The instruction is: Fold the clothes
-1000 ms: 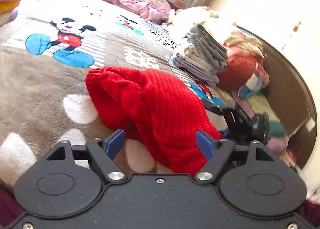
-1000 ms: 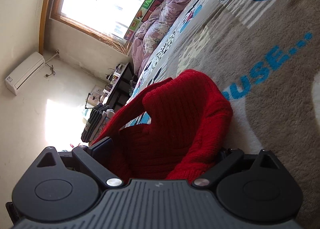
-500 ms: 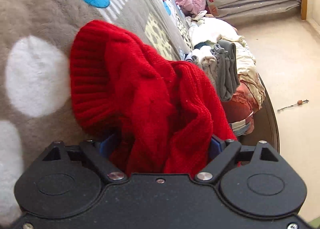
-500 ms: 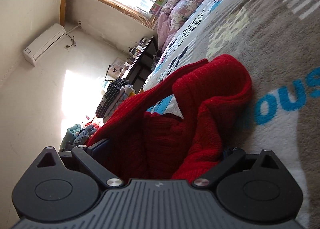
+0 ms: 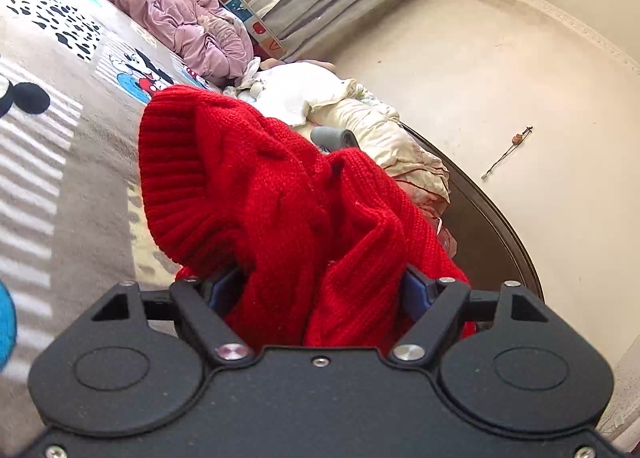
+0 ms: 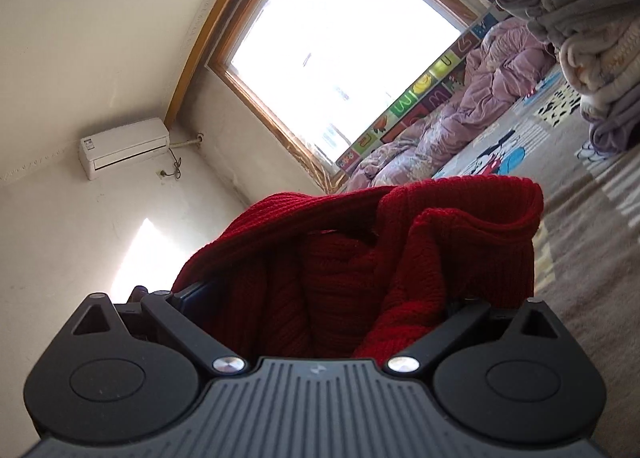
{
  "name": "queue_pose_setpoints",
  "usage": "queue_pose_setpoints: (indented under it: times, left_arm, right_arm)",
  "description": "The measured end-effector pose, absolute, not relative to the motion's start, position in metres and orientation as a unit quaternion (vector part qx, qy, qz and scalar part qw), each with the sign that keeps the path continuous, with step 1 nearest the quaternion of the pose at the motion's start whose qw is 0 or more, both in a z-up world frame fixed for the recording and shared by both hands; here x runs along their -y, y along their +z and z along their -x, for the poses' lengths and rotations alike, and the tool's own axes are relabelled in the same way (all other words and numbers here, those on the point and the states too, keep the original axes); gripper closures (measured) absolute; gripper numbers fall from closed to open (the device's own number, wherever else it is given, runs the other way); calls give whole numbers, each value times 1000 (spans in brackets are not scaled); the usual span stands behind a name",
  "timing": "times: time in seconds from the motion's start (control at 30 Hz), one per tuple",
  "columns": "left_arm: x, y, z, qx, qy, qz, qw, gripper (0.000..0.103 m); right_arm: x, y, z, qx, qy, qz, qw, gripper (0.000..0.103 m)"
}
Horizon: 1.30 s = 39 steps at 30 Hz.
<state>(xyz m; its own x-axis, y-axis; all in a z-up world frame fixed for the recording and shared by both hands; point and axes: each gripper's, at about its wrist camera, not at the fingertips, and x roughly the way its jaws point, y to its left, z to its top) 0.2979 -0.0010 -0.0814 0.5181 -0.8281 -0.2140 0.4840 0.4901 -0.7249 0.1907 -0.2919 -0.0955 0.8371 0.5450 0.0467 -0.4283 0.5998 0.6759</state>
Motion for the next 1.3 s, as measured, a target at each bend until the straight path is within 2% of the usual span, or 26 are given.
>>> queue_pose_setpoints:
  times: [0.07, 0.13, 0.2, 0.27, 0.5, 0.57, 0.6, 0.7, 0.73, 0.77, 0.8, 0.83, 0.87, 0.93, 1.0, 1.07, 1.3]
  left_arm:
    - [-2, -95, -318, -297, -369, 299, 828, 23]
    - [-5, -108, -339, -311, -335, 293, 840, 22]
    - [-14, -117, -345, -346, -243, 274, 864, 22]
    - [-31, -117, -342, -347, -231, 306, 856, 22]
    - [-44, -78, -309, -326, -221, 298, 870, 21]
    - [-35, -72, -300, -333, -238, 278, 869, 21]
    - [-29, -70, -294, -335, -245, 264, 870, 21]
    - [5, -75, -277, -356, -262, 179, 879, 21]
    - [15, -79, -274, -355, -249, 150, 888, 24]
    - [24, -83, -270, -354, -237, 121, 897, 52]
    - [29, -86, -269, -352, -218, 103, 904, 65]
    - [28, -88, -269, -350, -203, 109, 908, 69]
    - [22, -89, -270, -346, -199, 138, 906, 75]
    - [7, -85, -267, -342, -198, 195, 898, 79]
    - [-8, -80, -257, -330, -197, 240, 891, 80]
    - [-22, -76, -242, -328, -201, 293, 875, 80]
    - [-55, -94, -190, -353, -159, 370, 845, 81]
  right_arm:
    - [288, -98, -210, -75, 255, -328, 906, 5]
    - [280, -110, -229, -103, 225, -290, 924, 5]
    - [269, -122, -250, -186, 172, -264, 931, 4]
    - [277, -127, -249, -197, 170, -301, 918, 4]
    - [304, -147, -242, -231, 155, -424, 862, 5]
    - [307, -153, -243, -234, 154, -439, 854, 11]
    - [308, -155, -244, -236, 156, -443, 851, 17]
    - [310, -161, -248, -242, 161, -455, 842, 30]
    - [310, -163, -249, -244, 162, -456, 840, 37]
    - [306, -164, -249, -248, 164, -449, 843, 40]
    - [304, -163, -248, -248, 166, -441, 847, 47]
    - [301, -163, -247, -248, 168, -432, 850, 58]
    - [300, -161, -245, -247, 169, -429, 853, 64]
    - [301, -159, -236, -239, 168, -442, 848, 72]
    - [302, -158, -226, -231, 168, -455, 843, 75]
    - [302, -156, -213, -225, 169, -468, 838, 76]
    - [280, -153, -164, -234, 167, -471, 834, 80]
